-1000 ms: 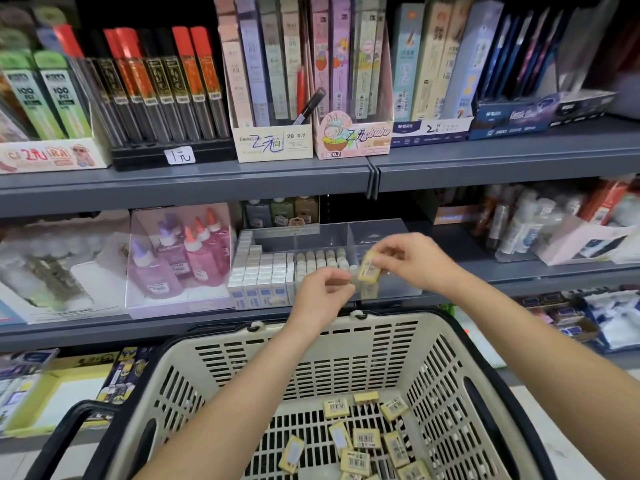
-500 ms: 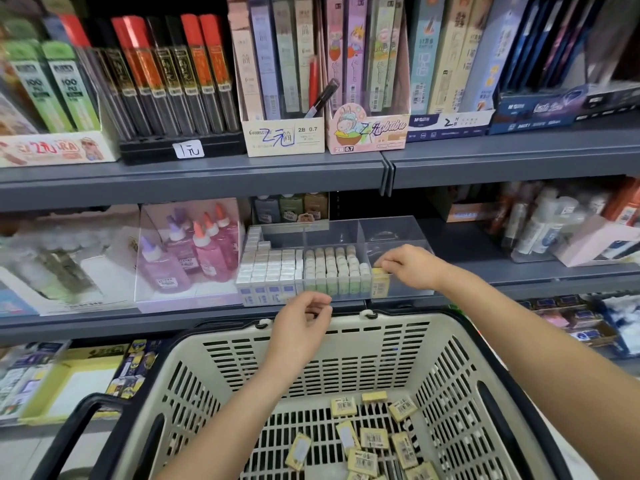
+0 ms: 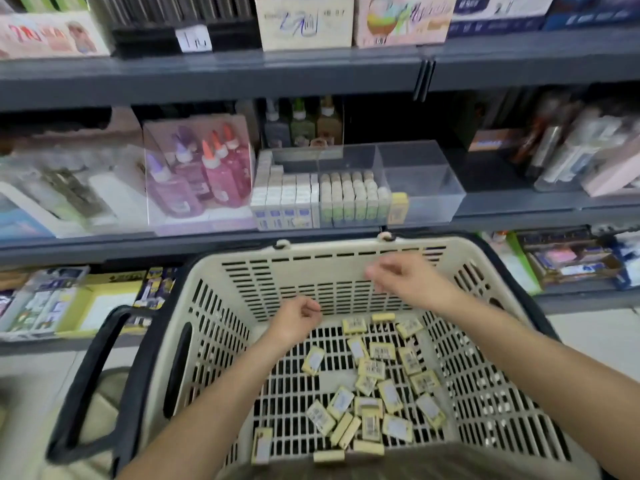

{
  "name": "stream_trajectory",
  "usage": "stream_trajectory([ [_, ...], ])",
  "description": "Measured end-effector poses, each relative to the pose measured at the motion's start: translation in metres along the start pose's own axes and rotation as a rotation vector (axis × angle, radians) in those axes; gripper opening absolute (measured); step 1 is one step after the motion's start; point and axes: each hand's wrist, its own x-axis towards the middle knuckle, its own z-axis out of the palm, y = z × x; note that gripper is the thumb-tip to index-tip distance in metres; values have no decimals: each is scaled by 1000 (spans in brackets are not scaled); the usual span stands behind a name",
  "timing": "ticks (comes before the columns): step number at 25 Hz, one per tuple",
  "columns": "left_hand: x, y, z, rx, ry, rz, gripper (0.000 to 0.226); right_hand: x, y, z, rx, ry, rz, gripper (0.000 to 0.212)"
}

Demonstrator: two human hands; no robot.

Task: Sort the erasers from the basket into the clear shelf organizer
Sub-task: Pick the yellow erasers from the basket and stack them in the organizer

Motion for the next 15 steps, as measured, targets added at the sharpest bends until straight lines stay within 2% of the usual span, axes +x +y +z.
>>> stream_trajectory([
  [3,-3,-33,14,204,-155,-118,26,2,26,59,-218,-276,71,18],
  [5,-7,-47,21,273,-195,-147,38,5,45,91,-348,-390,136,20],
  [7,-12,-56,30,302,-204,-154,53,7,61,111,-441,-425,205,25],
  [9,-16,-62,40,387,-203,-114,61,8,75,117,-413,-399,314,29],
  [12,-20,-65,51,527,-165,-32,56,1,91,111,-439,-462,410,45],
  [15,-17,-64,51,493,-166,11,40,-10,98,112,-648,-530,342,48],
])
